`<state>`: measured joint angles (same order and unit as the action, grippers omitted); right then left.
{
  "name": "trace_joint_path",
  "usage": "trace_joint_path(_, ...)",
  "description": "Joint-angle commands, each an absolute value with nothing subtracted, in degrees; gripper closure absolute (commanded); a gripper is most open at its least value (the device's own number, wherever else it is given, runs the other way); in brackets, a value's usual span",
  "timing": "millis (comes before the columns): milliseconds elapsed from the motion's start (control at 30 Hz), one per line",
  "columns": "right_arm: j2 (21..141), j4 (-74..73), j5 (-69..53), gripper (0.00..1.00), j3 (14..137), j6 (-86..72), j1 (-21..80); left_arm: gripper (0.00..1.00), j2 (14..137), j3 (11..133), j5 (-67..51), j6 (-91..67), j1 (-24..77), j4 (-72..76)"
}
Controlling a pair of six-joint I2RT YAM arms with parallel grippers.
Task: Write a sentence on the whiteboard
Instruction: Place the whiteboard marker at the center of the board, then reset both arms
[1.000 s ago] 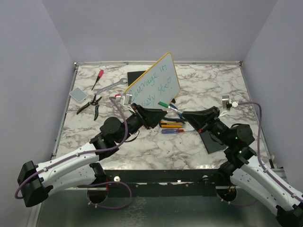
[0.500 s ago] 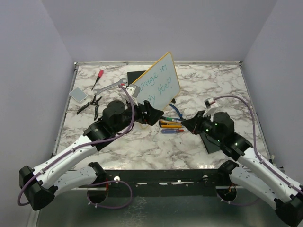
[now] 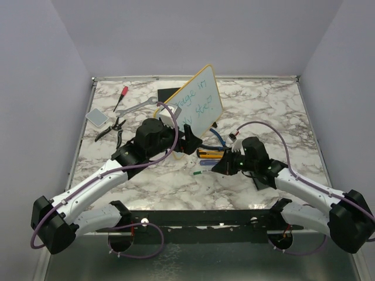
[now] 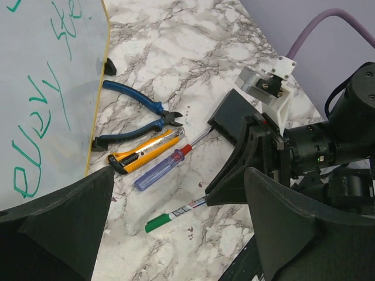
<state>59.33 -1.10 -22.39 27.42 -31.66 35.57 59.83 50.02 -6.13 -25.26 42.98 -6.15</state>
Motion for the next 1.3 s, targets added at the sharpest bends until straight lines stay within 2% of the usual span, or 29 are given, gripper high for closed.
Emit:
trace_joint_path(0,63.5,-2.7,-19.3,0.80,28.8,-32.7,35.8,0.08,60.6,51.5,-7.6,-23.1,42.0,-5.9)
trace_joint_path(200,63.9,-4.9,-13.7,0.42,29.5,-33.0,35.7,0.07,57.9,49.4,-6.0,-21.8,39.9,-3.8)
trace_joint_path(333,60.9,-6.9,-9.0,0.27,30.7,-32.8,35.7,0.06,54.9,48.0,-6.3,-20.9,37.9,-3.5)
trace_joint_path(433,59.5,-9.9,-5.1,0.20,33.0,-31.1,35.4,0.05,52.4,47.8,-6.7,-20.7,36.0,-3.6)
trace_joint_path(500,58.9,-12.0,-2.3,0.08,35.2,-30.0,35.1,0.04,51.8,49.3,-8.1,-20.3,34.6,-3.9)
trace_joint_path(567,58.2,-13.6,-0.4,0.02,37.2,-28.8,34.8,0.03,52.0,51.9,-8.9,-19.4,33.8,-5.1)
trace_joint_path(700,57.1,-15.2,5.3,0.00,40.4,-25.8,34.2,0.02,53.3,57.5,-9.5,-17.3,32.8,-7.1)
trace_joint_path(800,56.9,-16.0,9.2,0.00,42.7,-24.2,32.4,0.02,54.9,61.0,-4.4,-15.5,31.4,-10.6)
trace_joint_path(1000,55.3,-11.6,4.6,0.00,44.7,-21.2,20.9,0.01,55.5,65.2,4.3,-14.3,23.2,-13.6)
trace_joint_path(1100,54.3,-10.8,5.2,0.00,45.5,-19.5,16.1,0.01,55.3,64.0,6.6,-14.2,16.7,-13.6)
trace_joint_path(1267,49.0,-6.4,11.6,0.00,43.6,-15.8,15.2,0.01,52.4,56.8,13.7,-15.4,8.1,-11.8)
